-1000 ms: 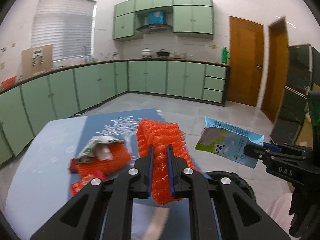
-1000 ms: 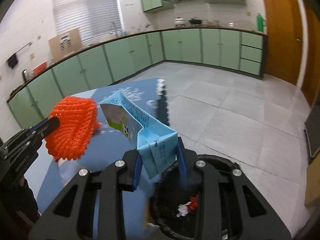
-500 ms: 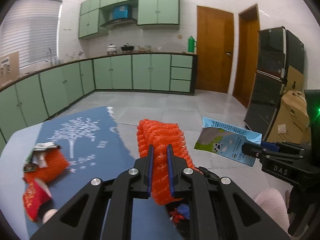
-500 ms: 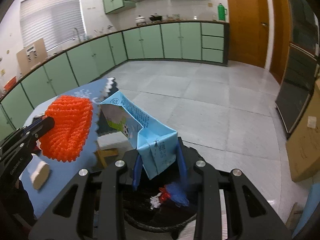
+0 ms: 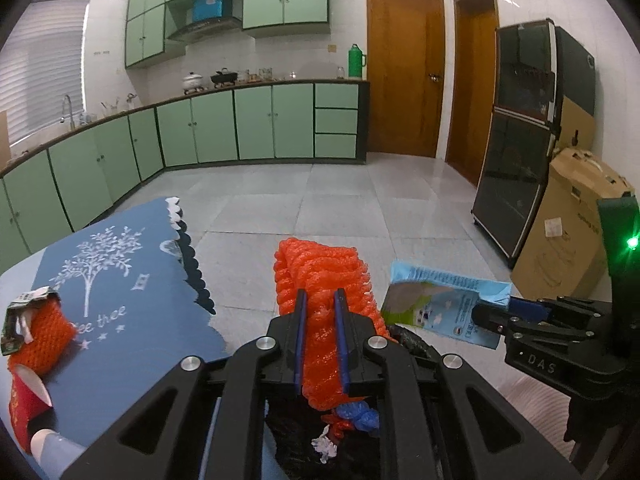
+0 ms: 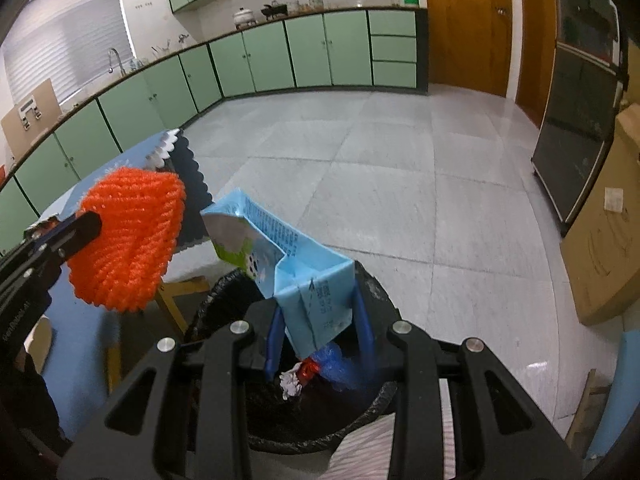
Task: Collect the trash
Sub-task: 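Open both grippers to drop the carton and orange net into the bin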
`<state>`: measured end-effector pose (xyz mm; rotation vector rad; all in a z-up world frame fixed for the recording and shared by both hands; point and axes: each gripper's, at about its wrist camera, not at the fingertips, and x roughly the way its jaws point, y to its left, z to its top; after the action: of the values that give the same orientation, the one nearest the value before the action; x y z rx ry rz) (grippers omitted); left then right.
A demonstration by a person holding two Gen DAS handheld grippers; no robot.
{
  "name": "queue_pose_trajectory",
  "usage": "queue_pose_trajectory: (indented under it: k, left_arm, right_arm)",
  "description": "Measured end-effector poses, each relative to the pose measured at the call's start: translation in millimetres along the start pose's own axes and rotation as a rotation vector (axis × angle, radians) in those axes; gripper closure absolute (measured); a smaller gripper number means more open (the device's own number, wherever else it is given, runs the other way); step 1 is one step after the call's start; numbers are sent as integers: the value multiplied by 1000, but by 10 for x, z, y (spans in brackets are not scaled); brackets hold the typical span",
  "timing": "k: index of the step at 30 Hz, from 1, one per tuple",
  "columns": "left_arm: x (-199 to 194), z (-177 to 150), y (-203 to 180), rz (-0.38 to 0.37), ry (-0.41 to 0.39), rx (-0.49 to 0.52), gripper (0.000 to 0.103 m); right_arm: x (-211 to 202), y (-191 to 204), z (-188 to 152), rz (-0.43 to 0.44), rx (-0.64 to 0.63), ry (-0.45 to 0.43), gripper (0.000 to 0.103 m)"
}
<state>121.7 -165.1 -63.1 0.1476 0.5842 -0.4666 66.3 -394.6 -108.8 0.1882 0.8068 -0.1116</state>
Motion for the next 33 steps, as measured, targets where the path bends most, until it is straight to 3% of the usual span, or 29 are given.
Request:
queue_pose_trajectory:
  k: [3,7,11,13,22,33]
  left_arm:
    - [40,-19,22,-17,18,1,83]
    - [40,-33,67,-27,16,-16,50]
    - [-18,-17,109,-15,4,-24,47]
    - [-74,-10,164,-2,-9,-32,43]
    - [-566,-47,732,124,-62,-111,42]
    - [-1277,-412,1706,389,-73,-252,42]
  right_arm:
    - [110,-47,-58,-7,22,23,61]
    - [155,-71,-59,-18,41,36,45]
    - [77,-70,-4,-28,60,2,22]
    - [24,-37,18,-16,72,-17,17]
    - [-170,551,170,110,-5,-89,16]
    - [-370,1757,102,430,-180,-130,14]
